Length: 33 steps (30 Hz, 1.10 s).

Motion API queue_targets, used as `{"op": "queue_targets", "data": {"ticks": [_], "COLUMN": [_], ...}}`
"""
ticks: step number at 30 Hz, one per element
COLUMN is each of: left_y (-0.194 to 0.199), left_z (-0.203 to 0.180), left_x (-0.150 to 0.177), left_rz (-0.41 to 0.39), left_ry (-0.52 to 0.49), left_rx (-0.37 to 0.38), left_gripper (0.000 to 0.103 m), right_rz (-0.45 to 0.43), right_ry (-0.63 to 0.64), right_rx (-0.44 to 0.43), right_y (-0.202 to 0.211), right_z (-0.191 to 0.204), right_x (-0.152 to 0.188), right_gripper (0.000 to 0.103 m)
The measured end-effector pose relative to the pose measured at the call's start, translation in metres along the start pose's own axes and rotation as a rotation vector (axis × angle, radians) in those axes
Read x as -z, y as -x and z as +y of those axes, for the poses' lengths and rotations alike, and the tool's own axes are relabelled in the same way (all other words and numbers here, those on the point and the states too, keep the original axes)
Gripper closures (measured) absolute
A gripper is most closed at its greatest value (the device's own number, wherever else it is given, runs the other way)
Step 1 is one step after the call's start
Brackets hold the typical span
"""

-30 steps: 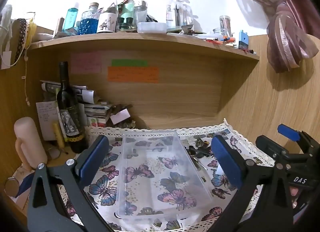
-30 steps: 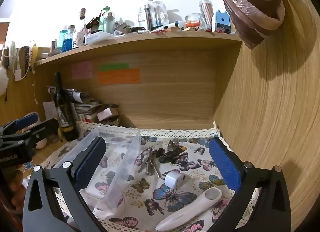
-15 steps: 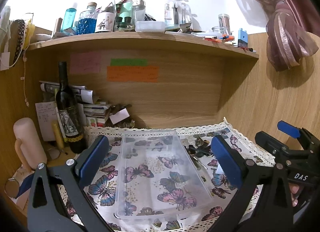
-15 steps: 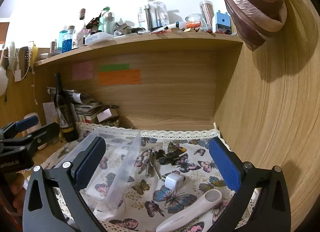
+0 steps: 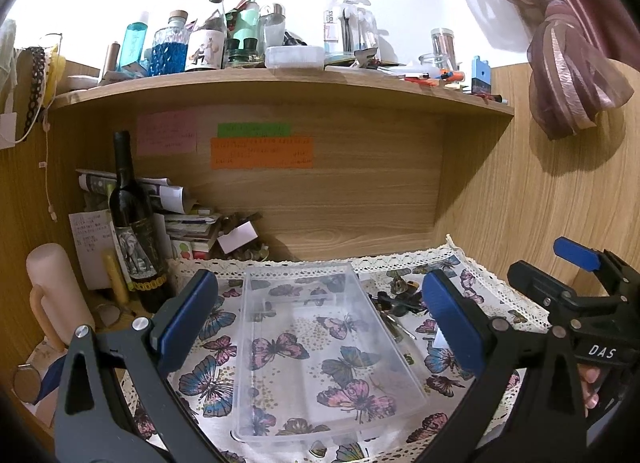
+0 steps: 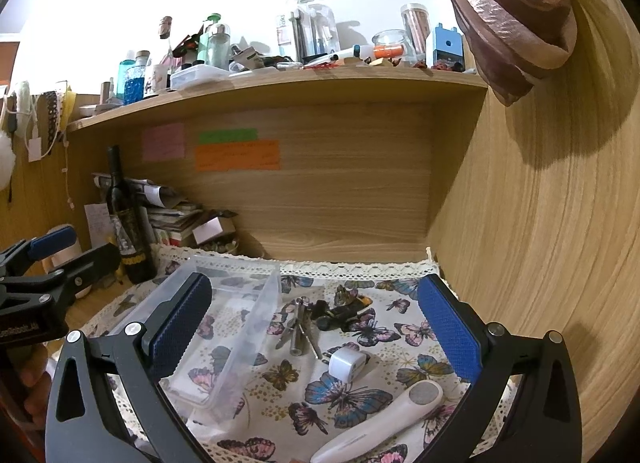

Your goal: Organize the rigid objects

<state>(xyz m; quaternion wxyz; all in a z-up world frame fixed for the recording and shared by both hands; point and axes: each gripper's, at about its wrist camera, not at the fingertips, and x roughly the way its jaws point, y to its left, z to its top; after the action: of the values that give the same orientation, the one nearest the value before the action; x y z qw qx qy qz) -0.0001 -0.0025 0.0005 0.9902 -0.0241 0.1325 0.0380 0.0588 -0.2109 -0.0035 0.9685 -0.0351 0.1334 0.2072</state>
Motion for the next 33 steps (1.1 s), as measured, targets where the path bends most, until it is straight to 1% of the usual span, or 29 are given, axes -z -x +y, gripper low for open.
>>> {"op": "queue_targets", "data": {"ticks": [21,33], "left_y": [-0.003,-0.002], "left_z": [0.004,0.003], "left_x": [0.000,0.000], "left_rz": [0.012,0.001], "left_ry": [0.008,0.005], "left_rx": [0.013,0.019], "left_gripper": [0.000,0.000], "right_rz": [0.000,-0.009], "right_ry": [0.016,0.028], "right_rx": [-0.008,-0.013], "right_y": [0.000,0.003], "right_z": [0.009,0.014], "right_x": [-0.002,-0.003], "right_gripper": [0.000,0.000]}}
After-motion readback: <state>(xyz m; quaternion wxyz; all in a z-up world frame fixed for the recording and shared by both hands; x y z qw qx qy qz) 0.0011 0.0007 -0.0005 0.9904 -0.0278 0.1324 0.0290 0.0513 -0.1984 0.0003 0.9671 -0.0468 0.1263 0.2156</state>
